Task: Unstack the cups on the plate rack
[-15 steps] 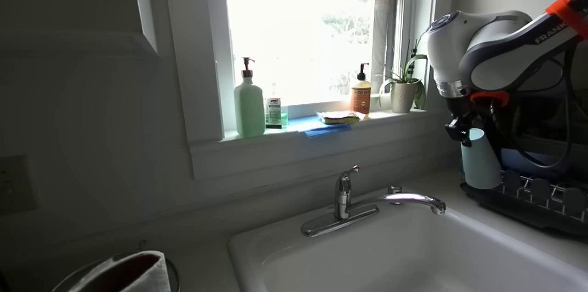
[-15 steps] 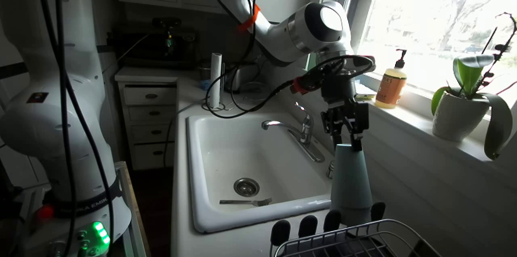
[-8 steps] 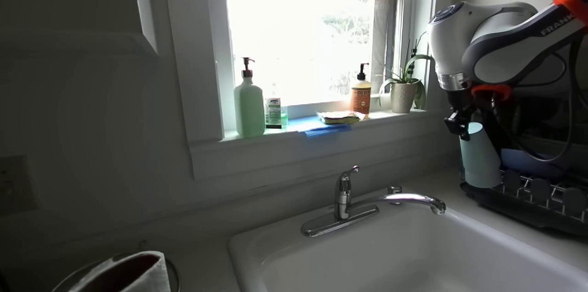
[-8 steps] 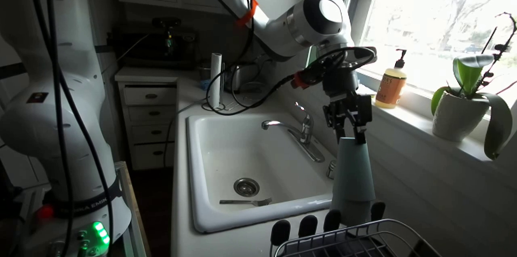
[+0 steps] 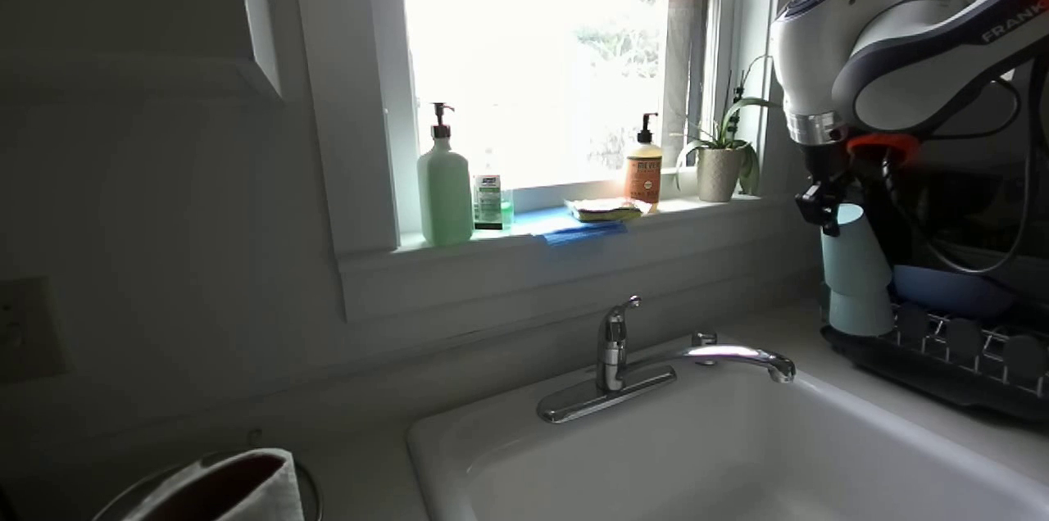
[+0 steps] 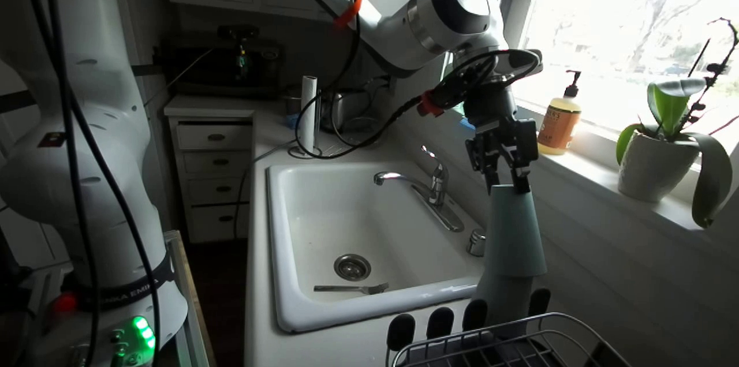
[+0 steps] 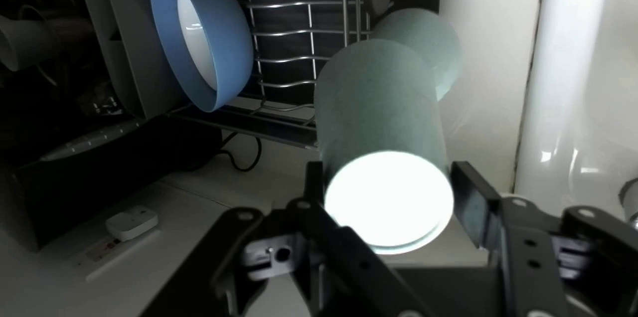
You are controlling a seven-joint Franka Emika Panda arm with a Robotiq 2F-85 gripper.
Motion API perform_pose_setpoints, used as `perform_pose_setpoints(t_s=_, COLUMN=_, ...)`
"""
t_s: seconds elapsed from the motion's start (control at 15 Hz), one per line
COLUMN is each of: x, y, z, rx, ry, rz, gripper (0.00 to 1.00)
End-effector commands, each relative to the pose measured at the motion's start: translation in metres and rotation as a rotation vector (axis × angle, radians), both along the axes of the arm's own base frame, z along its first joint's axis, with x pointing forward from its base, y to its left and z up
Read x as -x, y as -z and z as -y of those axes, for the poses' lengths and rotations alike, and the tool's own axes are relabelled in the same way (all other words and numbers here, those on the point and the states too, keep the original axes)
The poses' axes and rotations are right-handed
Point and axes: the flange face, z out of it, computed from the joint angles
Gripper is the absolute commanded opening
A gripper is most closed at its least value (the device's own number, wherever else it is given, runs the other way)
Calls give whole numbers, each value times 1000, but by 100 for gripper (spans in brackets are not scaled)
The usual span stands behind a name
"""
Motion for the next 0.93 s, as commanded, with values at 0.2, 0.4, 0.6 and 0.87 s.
perform_pose_setpoints(t_s=0.2, x=10, y=-23, z=5, rx=28, ry=5, rz=26, gripper=39)
perform_pose_setpoints(t_s=0.4, x=13, y=-32, z=2, rx=13, ry=7, rz=54, gripper=39)
perform_pose_setpoints(t_s=0.6, x=23, y=-52, z=-8, rx=-27, ry=1, rz=107, gripper=39)
perform_pose_setpoints(t_s=0.87, x=52, y=-70, z=-31, rx=-164, ry=1, rz=151, gripper=39)
